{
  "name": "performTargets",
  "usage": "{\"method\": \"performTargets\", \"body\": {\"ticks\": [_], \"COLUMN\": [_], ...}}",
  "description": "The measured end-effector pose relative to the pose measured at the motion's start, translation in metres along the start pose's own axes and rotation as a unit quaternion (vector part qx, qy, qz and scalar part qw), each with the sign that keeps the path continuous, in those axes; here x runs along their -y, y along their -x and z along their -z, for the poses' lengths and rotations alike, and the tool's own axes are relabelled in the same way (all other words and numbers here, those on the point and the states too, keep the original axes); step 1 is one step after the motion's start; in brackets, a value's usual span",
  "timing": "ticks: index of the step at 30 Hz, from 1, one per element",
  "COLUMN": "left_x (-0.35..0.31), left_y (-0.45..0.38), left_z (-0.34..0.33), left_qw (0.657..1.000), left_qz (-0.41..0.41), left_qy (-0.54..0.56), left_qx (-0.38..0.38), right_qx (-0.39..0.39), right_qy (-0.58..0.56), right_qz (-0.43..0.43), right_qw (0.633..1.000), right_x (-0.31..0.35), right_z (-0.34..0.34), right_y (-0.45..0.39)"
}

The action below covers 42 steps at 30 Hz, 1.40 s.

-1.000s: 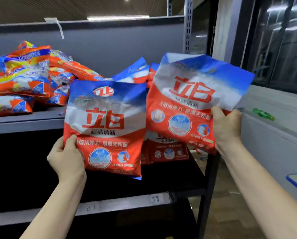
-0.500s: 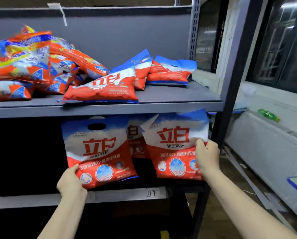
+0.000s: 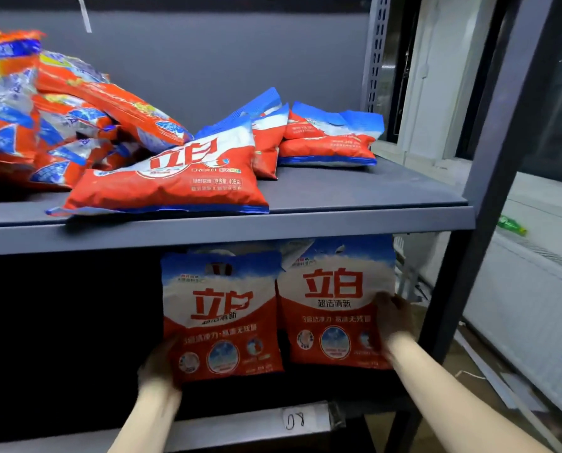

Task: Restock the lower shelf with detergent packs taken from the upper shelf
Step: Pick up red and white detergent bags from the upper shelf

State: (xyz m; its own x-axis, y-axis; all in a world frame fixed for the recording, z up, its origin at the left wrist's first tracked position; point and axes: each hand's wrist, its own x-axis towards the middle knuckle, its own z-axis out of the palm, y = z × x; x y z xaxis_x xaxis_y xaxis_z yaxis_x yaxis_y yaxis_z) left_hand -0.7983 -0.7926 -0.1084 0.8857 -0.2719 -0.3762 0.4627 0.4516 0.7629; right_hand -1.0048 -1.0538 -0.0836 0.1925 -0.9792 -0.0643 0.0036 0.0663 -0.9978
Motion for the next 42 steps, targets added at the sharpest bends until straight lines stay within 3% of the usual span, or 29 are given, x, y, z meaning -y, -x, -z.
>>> {"method": "performTargets", "body": {"ticks": [3,5,7,10,13,16,18,20,23,24,26,28,32,36,42], "left_x": [0.004,0.011,0.014,0.021,0.034,0.052,0.061,0.067,0.081,0.085,0.093,0.1,0.102,0.096,0.09], "left_y": [-0.018,-0.019,-0.027,-0.041,-0.05,-0.054,-0.055,-0.05,-0.038,-0.036,-0.037,-0.041,-0.048,-0.049,-0.049], "left_z": [-0.002,-0.009,-0.016,-0.023,-0.022,-0.022,-0.02,-0.016,-0.014,-0.014,-0.016,-0.018,-0.021,-0.031,-0.04], "left_qw": [0.998,0.992,0.988,0.981,0.962,0.931,0.861,0.758,0.591,0.544,0.5,0.501,0.476,0.456,0.502], "left_qz": [0.012,-0.037,-0.048,-0.107,-0.172,-0.219,-0.247,-0.332,-0.442,-0.45,-0.448,-0.445,-0.441,-0.427,-0.362], "left_qy": [-0.004,-0.086,-0.092,-0.116,-0.172,-0.287,-0.444,-0.558,-0.673,-0.704,-0.728,-0.726,-0.74,-0.755,-0.761], "left_qx": [0.068,0.085,0.111,0.114,0.121,0.059,-0.035,-0.054,0.041,0.085,0.141,0.155,0.178,0.199,0.196], "right_qx": [0.023,-0.002,-0.04,-0.046,0.019,0.027,-0.047,-0.1,-0.006,0.041,0.093,0.1,0.172,0.238,0.255], "right_qy": [-0.018,-0.031,-0.036,-0.008,0.016,0.097,0.228,0.313,0.419,0.453,0.509,0.529,0.45,0.469,0.494], "right_qz": [0.008,0.019,0.04,0.057,0.069,0.095,0.12,0.217,0.422,0.437,0.361,0.293,0.301,0.32,0.319], "right_qw": [1.0,0.999,0.998,0.997,0.997,0.99,0.965,0.919,0.804,0.776,0.776,0.79,0.823,0.788,0.768], "right_x": [-0.008,-0.013,-0.019,-0.035,-0.051,-0.055,-0.054,-0.052,-0.057,-0.063,-0.075,-0.09,-0.1,-0.092,-0.073], "right_z": [-0.008,-0.016,-0.024,-0.032,-0.033,-0.031,-0.029,-0.025,-0.014,-0.011,-0.007,-0.008,-0.01,-0.007,-0.008], "right_y": [-0.015,-0.025,-0.036,-0.05,-0.06,-0.062,-0.056,-0.038,-0.013,-0.007,0.003,0.005,-0.009,-0.035,-0.043]}}
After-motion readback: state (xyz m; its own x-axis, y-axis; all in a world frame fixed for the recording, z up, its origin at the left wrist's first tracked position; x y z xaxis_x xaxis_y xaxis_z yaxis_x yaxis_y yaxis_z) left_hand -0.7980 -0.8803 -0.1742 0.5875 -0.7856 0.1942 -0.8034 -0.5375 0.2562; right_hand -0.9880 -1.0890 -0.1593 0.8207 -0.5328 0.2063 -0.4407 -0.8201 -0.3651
